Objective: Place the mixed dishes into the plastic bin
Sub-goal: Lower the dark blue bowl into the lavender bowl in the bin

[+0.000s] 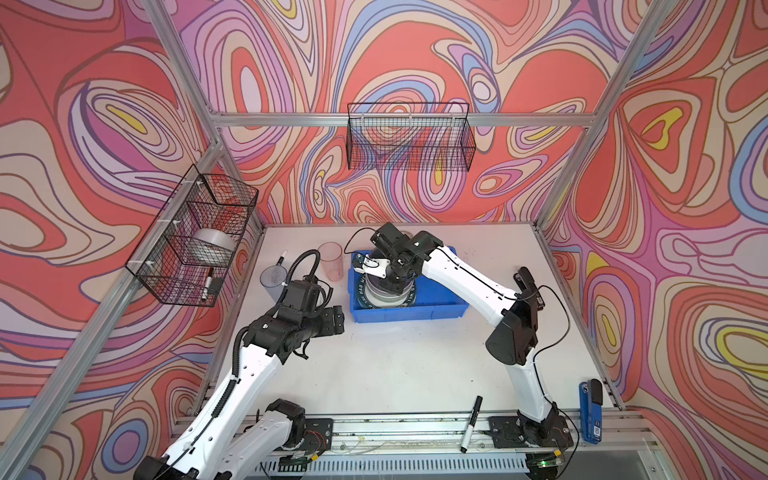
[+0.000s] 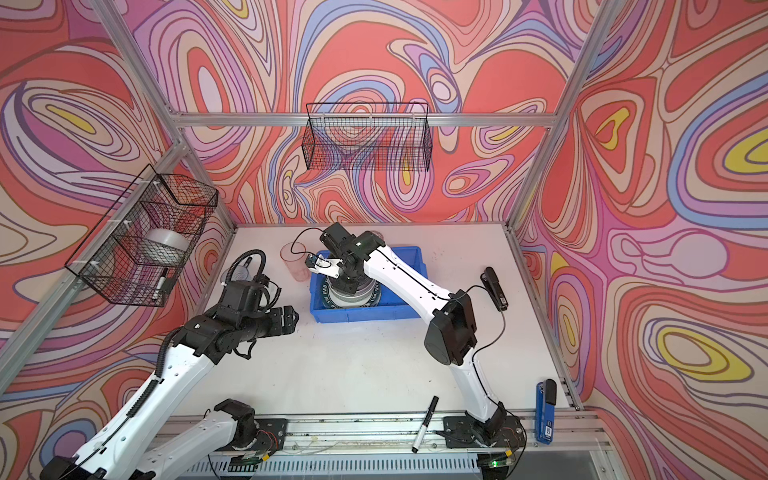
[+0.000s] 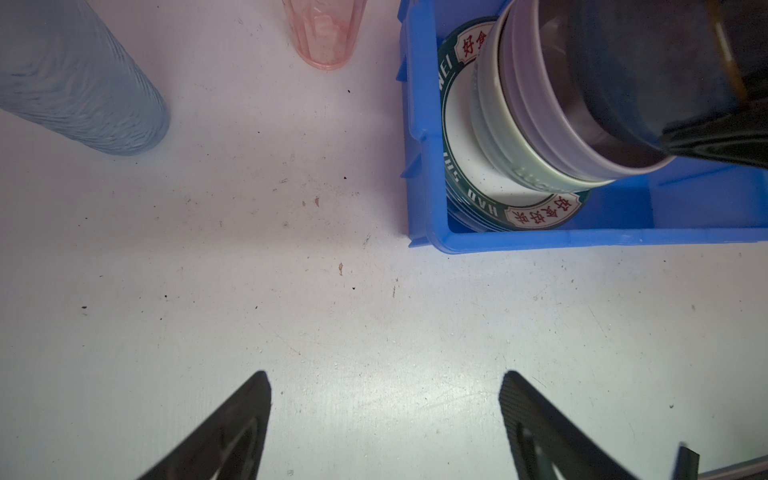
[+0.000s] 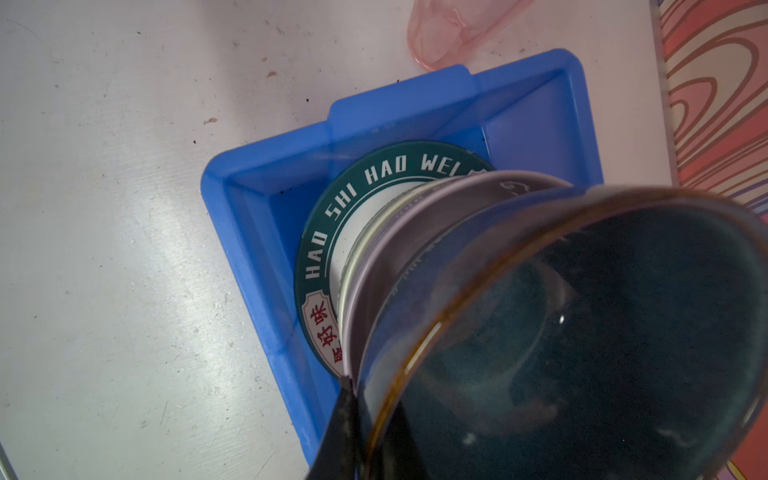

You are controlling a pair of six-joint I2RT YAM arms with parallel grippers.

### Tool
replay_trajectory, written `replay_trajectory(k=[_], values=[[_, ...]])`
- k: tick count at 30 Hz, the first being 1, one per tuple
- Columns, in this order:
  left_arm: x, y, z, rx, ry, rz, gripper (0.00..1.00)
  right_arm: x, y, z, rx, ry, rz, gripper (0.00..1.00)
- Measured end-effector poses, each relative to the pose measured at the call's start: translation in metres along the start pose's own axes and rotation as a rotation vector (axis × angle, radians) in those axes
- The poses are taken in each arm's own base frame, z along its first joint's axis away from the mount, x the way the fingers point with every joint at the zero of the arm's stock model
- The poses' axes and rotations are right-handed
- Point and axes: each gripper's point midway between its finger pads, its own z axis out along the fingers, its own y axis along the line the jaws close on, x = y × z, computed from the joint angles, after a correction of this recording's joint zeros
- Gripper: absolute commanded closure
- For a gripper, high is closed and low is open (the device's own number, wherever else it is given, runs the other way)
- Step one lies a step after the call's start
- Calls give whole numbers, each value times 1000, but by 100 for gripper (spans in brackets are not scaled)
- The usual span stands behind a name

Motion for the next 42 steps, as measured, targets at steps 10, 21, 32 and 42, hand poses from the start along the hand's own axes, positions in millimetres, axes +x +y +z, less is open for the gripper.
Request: replay_trajectory(k=[10, 21, 32, 42], values=[[-1, -1, -3, 11, -12, 0, 11, 1, 1, 22, -17, 14, 5, 100], [-1, -2, -5, 15, -17, -1, 11, 5, -5, 26, -9, 26, 24, 100], [-1, -2, -5, 15, -17, -1, 11, 13, -4, 34, -11, 47, 33, 92], [-1, -2, -5, 15, -17, -1, 11, 6, -10, 35, 19, 22, 43, 75]])
